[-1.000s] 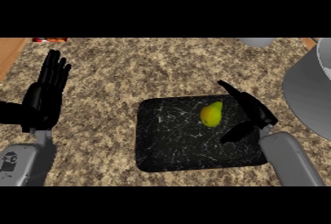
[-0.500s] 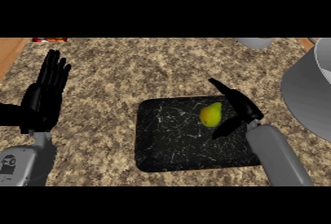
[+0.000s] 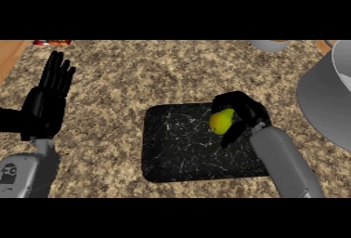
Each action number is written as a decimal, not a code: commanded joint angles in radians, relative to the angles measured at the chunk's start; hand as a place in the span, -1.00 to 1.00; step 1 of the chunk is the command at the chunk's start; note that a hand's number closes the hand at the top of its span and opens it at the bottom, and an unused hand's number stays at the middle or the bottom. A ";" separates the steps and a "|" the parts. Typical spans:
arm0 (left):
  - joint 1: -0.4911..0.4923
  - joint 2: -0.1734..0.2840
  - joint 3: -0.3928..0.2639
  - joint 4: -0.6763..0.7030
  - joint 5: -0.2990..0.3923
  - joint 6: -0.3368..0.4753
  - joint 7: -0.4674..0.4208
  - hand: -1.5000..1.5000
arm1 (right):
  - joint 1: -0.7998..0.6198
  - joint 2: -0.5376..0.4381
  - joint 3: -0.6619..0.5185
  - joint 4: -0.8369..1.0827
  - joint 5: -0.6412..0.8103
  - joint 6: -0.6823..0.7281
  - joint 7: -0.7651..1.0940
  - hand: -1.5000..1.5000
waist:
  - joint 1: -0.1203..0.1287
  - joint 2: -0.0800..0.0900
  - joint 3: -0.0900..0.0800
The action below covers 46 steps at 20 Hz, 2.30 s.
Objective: Pick the pear from the tray and place it in the pot
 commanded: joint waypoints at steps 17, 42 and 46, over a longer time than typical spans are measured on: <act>0.038 0.001 0.049 0.018 -0.017 0.012 -0.001 0.00 | 0.482 -0.142 0.445 -0.654 0.335 -0.050 -0.098 1.00 | -0.090 -0.028 0.011; -0.022 -0.002 0.048 0.034 -0.006 -0.022 0.005 0.00 | 0.807 -0.595 -0.728 -0.989 -0.451 -0.004 -0.079 1.00 | -0.011 0.013 0.015; -0.038 -0.011 0.024 0.010 -0.022 -0.018 0.035 0.00 | 0.630 -0.671 -0.669 -0.699 -0.353 -0.012 -0.139 1.00 | 0.012 0.016 0.015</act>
